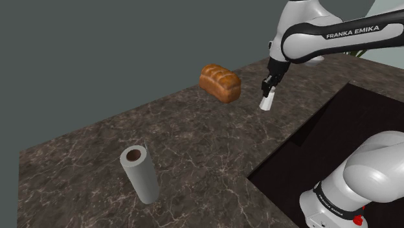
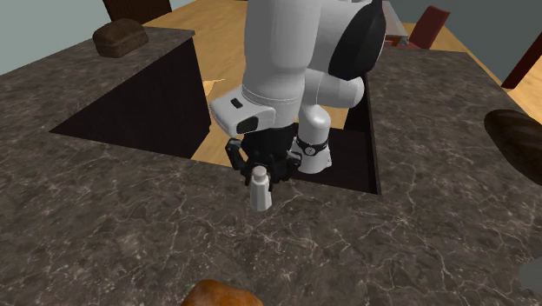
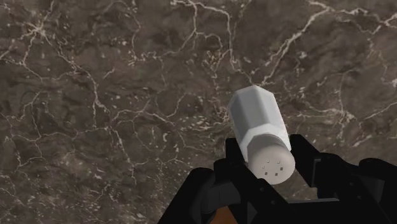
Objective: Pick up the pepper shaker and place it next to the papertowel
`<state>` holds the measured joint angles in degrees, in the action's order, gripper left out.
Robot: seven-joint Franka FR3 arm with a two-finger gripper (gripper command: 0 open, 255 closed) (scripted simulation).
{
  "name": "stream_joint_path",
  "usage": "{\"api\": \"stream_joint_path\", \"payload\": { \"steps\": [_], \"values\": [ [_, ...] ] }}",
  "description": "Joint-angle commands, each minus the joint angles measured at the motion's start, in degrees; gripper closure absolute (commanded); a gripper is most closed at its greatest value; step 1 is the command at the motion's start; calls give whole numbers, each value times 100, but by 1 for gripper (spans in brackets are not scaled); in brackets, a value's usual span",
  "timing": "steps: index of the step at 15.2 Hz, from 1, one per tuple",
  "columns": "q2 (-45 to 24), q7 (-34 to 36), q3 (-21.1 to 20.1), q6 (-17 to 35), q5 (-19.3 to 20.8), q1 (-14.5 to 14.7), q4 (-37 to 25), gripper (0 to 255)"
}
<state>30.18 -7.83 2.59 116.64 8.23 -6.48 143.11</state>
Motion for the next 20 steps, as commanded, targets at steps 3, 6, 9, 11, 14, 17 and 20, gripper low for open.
{"api": "stream_joint_path", "payload": {
  "steps": [3,6,9,11,14,17,20],
  "values": [
    [68,-28,-15,-327,-25,10,-258,255],
    [102,-52,-22,-566,-41,15,-464,255],
    [123,-76,-29,-801,-55,19,-679,255],
    [130,-92,-34,-956,-63,21,-828,255],
    [130,-115,-41,-1186,-75,24,-1058,255],
    [120,-138,-48,-1413,-86,26,-1296,255],
    [98,-161,-55,-1638,-96,28,-1544,255]
  ]
}}
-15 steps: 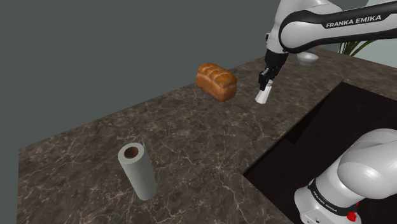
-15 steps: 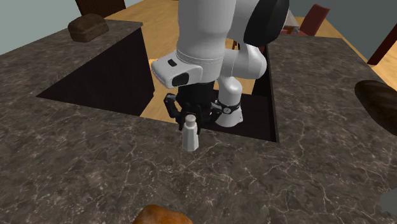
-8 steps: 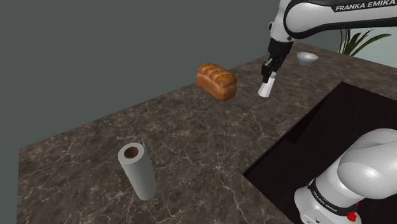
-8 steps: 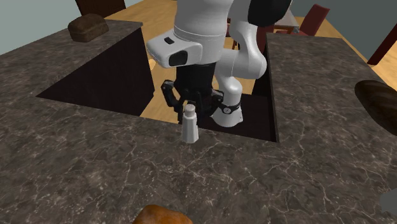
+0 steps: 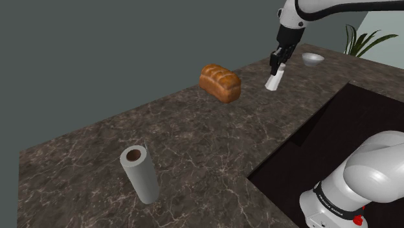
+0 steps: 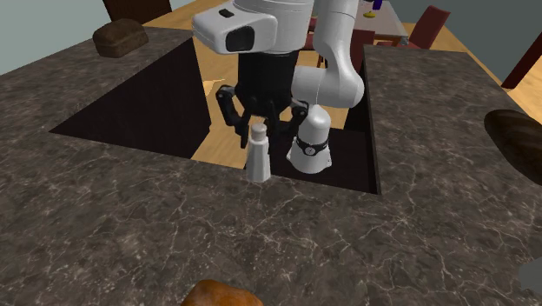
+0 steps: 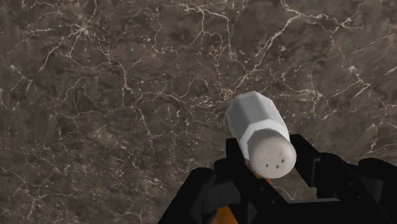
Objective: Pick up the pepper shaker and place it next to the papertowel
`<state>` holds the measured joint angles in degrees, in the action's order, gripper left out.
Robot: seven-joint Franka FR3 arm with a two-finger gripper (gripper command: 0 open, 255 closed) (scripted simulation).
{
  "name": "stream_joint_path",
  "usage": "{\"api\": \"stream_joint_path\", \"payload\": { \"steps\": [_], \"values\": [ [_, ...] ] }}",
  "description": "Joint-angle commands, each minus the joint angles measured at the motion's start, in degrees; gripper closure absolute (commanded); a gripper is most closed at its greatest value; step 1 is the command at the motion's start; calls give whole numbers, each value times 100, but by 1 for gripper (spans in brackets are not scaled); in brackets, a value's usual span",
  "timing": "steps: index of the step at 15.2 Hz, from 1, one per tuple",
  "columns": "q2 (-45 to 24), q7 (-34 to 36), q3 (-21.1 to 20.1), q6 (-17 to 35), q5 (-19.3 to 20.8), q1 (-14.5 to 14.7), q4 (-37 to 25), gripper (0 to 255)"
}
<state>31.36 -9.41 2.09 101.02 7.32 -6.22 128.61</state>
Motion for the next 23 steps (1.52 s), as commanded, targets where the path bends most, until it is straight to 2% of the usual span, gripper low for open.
{"api": "stream_joint_path", "payload": {
  "steps": [1,19,23],
  "values": [
    [-30,-11,-8,-150,-8,3,-178,255],
    [-402,-146,-46,-1477,-43,4,-1883,255],
    [-444,420,-480,-1546,-207,165,-1934,255]
  ]
}}
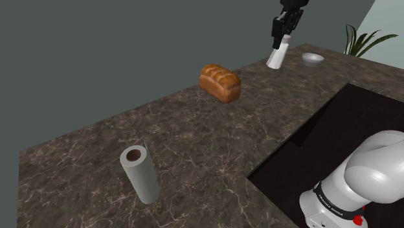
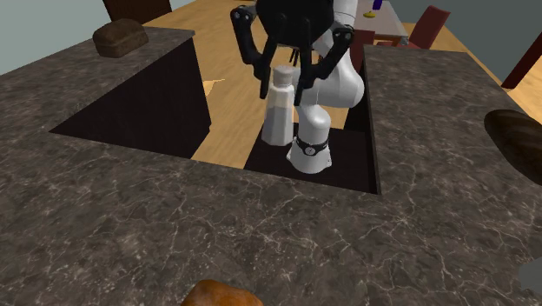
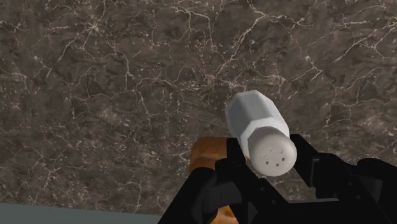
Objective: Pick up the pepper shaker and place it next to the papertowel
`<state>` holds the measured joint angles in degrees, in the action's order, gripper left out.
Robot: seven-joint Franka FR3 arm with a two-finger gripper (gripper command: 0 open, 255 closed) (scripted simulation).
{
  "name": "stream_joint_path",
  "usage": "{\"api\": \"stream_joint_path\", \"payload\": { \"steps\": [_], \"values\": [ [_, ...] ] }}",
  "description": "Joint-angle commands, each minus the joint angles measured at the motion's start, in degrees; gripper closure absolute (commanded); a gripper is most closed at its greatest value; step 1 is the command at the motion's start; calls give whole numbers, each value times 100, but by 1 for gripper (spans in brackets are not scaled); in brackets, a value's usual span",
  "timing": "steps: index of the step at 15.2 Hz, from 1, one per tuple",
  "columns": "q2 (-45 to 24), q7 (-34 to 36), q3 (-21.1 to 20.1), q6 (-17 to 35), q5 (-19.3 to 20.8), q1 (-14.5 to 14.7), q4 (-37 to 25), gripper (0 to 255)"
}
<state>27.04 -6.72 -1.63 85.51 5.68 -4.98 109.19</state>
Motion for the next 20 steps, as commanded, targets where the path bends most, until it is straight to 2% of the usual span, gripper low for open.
{"api": "stream_joint_path", "payload": {
  "steps": [1,12,20],
  "values": [
    [-38,293,-217,-11,-83,80,-21,255],
    [-738,1888,-1425,-176,-384,485,-762,255],
    [-1775,3149,-2330,-376,-237,812,-1853,255]
  ]
}}
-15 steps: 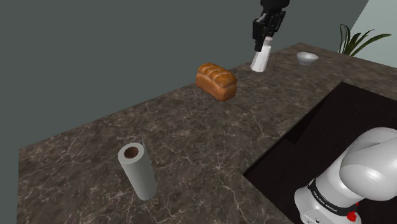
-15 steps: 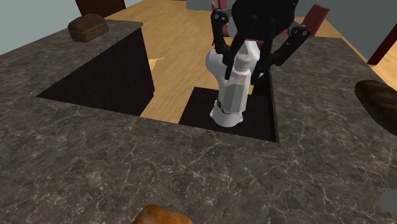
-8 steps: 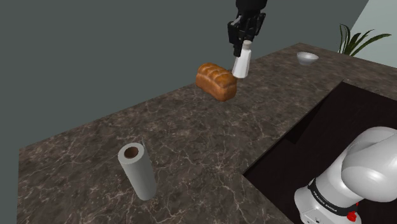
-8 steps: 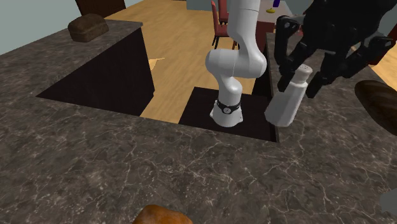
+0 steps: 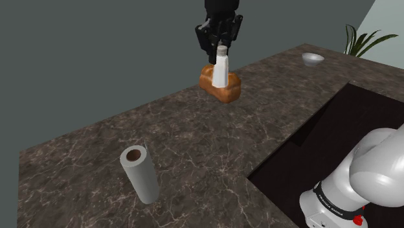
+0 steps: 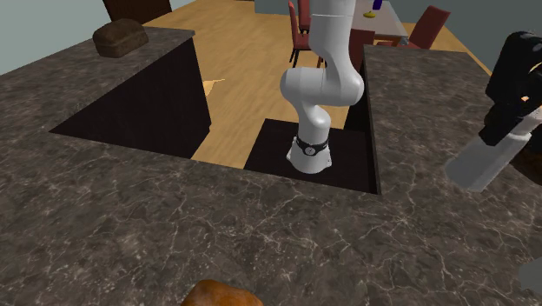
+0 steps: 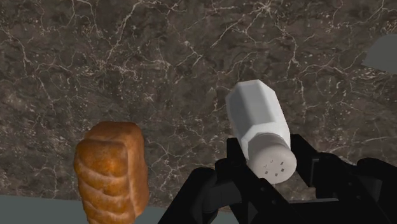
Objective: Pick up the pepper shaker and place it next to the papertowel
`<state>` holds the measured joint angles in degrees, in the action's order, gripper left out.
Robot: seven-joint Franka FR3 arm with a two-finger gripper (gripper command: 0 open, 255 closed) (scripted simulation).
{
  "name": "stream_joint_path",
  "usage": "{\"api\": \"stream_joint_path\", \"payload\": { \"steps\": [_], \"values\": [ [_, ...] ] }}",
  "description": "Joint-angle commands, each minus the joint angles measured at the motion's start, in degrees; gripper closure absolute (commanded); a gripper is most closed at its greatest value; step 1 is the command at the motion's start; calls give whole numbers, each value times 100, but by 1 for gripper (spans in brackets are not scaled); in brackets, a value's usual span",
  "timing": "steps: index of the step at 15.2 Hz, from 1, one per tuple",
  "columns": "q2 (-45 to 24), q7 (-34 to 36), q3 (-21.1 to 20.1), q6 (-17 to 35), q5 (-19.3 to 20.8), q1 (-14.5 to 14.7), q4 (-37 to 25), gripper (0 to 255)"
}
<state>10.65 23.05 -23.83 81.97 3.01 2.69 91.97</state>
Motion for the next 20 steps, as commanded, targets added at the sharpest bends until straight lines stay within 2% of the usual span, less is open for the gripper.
{"api": "stream_joint_path", "payload": {
  "steps": [1,8,20],
  "values": [
    [-305,340,-224,-61,86,99,-309,255],
    [-1656,1454,-899,-482,727,679,-1771,255],
    [-1180,1398,-792,620,452,522,-284,255]
  ]
}}
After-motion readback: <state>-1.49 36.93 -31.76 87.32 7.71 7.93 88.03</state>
